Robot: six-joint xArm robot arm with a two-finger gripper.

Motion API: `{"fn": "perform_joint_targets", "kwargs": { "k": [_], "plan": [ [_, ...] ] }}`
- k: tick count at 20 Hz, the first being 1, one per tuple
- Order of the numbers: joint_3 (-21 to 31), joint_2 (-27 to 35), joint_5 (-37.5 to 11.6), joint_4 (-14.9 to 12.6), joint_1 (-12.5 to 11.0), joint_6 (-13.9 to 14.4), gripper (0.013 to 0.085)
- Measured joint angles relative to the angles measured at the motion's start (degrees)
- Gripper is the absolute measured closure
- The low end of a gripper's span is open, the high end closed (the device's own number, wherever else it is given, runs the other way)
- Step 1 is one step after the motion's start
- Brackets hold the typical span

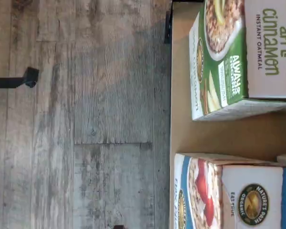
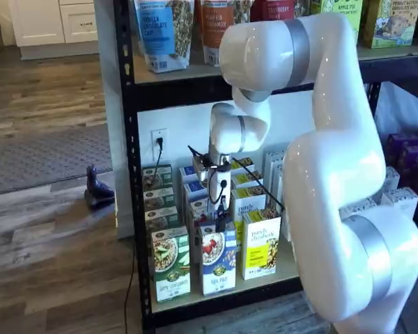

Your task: Pick up the blue and white box that is on the bottom shelf, the second box from the left

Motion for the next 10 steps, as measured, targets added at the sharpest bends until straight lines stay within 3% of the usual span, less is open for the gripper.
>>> {"fn": "perform_joint_targets", "kwargs": {
  "k": [10],
  "plan": [
    [-5.87, 5.25, 0.09, -0.31, -0.32, -0.01, 0.0130]
  ]
}}
